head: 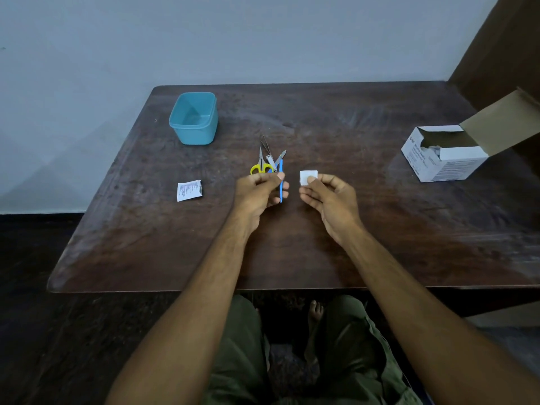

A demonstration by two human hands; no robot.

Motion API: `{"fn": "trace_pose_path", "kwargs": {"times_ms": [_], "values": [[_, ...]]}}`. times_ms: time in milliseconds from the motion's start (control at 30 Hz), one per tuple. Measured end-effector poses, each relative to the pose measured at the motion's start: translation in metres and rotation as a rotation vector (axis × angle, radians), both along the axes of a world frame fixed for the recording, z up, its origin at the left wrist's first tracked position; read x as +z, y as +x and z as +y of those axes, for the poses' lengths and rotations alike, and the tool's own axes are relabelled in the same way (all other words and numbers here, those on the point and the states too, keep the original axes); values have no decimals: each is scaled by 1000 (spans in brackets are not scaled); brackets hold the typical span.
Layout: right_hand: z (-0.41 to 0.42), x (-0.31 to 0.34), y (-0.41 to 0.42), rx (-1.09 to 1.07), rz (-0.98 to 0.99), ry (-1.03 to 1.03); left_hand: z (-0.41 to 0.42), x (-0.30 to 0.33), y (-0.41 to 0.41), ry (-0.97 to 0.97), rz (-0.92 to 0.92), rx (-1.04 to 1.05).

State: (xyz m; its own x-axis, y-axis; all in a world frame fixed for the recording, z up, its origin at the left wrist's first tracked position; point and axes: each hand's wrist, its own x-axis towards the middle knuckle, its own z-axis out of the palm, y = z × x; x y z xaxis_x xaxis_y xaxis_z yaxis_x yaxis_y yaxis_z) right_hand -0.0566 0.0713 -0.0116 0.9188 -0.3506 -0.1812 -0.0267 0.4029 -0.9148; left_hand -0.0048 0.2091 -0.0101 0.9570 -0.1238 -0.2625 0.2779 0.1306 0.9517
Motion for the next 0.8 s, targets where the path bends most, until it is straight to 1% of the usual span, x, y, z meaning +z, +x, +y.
{"fn": "trace_pose_path", "kwargs": {"times_ms": [133, 233, 333, 400, 467, 567, 633, 733, 800], "values": [[0, -3, -4, -13, -26, -61, 6, 1, -6, -20, -20, -35], [1, -5, -5, -30, -51, -125, 10, -1, -14, 44, -98, -40], [5, -7, -5, -44, -68, -259, 10, -2, -20, 114, -185, -42], [7, -6, -3, -60, -93, -408, 9, -3, -22, 143, -213, -35], [8, -3, 2, -92, -142, -609, 6, -4, -23, 170, -231, -18], [6, 6, 9, -116, -272, -949, 1, -7, -25, 194, -253, 11], [5, 9, 13, -73, -353, -1128, 0, -8, -26, 196, -265, 9], [6, 7, 11, 53, -383, -1302, 2, -9, -25, 187, -283, 6], [7, 4, 6, 85, -410, -1373, 4, -9, -24, 178, -296, 2]]}}
